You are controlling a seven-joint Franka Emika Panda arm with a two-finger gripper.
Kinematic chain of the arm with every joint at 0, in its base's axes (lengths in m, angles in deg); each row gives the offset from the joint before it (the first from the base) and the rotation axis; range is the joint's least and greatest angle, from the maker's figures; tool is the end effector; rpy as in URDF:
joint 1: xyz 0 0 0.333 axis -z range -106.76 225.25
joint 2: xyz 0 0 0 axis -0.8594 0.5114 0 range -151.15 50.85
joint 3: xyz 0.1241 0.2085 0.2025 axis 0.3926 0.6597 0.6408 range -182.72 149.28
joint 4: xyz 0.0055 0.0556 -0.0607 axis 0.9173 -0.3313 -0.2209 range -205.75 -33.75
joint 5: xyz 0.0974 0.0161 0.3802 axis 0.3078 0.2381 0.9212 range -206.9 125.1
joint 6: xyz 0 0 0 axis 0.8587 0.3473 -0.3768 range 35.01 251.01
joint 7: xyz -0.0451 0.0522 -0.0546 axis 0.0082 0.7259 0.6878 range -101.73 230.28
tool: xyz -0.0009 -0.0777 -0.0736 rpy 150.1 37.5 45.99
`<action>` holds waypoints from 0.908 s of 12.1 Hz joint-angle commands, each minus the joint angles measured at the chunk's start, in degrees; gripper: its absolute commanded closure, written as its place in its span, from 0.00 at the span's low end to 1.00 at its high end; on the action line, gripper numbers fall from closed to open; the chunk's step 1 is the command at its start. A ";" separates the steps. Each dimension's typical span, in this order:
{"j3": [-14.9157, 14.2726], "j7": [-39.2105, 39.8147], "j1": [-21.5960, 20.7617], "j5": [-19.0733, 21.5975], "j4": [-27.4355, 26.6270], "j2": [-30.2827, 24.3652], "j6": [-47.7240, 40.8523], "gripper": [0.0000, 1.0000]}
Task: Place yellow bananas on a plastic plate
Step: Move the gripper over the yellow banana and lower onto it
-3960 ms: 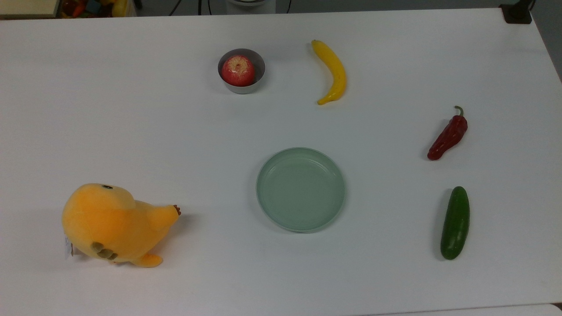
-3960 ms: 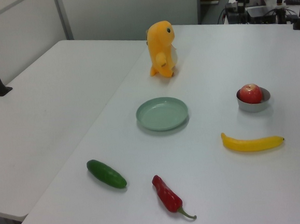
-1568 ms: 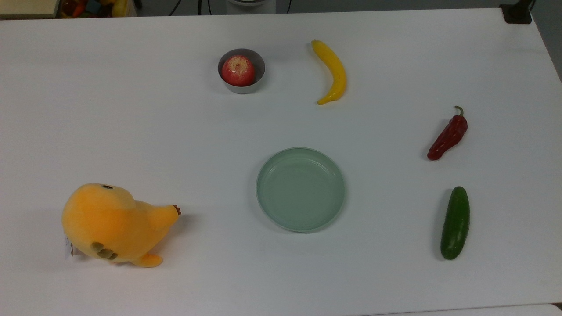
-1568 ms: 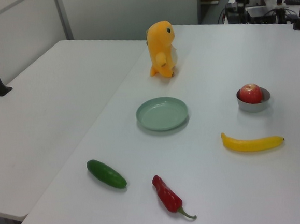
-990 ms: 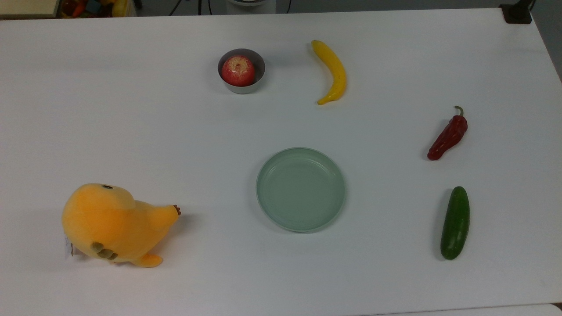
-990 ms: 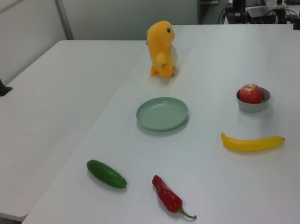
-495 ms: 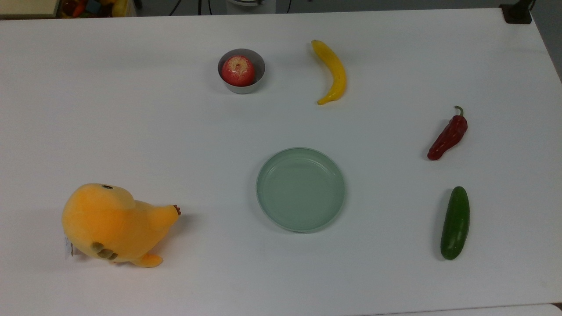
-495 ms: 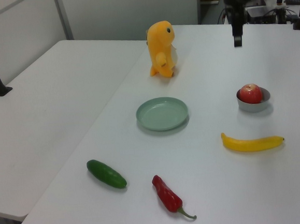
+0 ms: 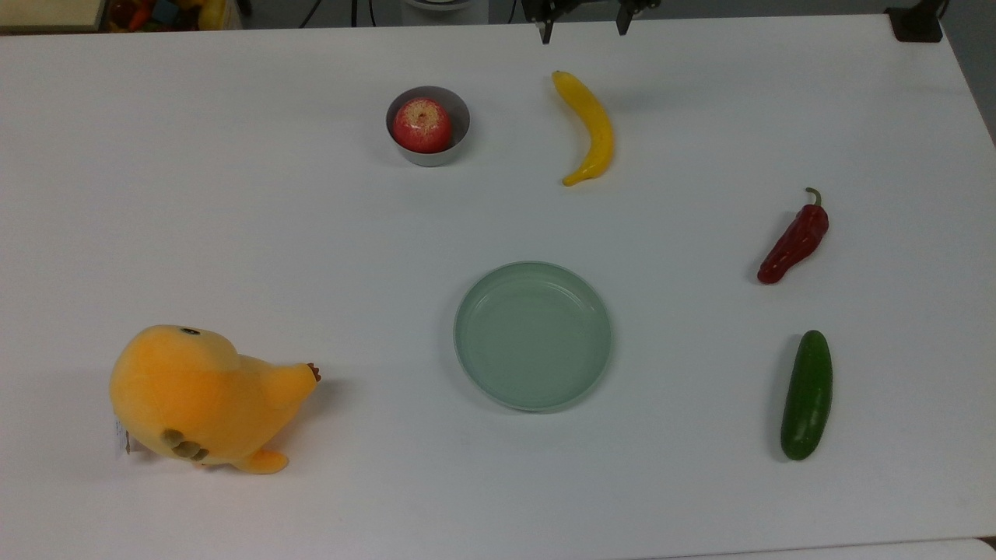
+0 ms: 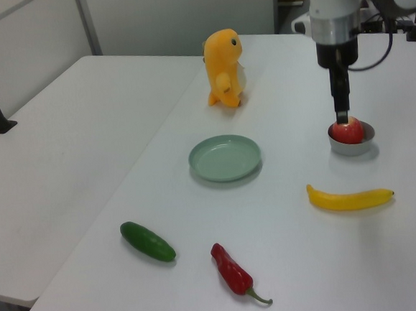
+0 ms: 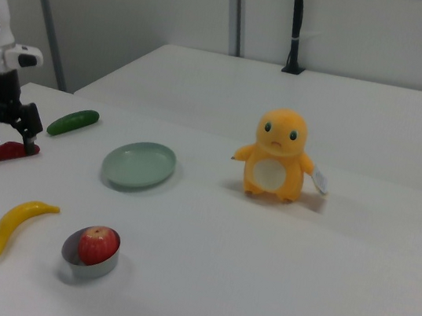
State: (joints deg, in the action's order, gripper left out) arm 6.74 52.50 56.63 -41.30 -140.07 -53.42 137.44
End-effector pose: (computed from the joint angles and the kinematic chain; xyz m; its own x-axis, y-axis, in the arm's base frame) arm 0.4780 0.2371 0.5018 0.9653 0.2436 -0.0944 0.2489 -0.9672 0.0498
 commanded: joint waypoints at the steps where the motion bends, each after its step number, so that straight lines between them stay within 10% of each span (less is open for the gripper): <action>1: 2.02 -0.88 -0.37 1.11 -8.91 -0.69 10.33 0.00; 11: 2.73 -8.25 -2.04 -2.40 -15.44 9.50 24.26 0.05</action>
State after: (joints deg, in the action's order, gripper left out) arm 9.68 47.02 55.82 -41.59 -155.01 -45.49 160.17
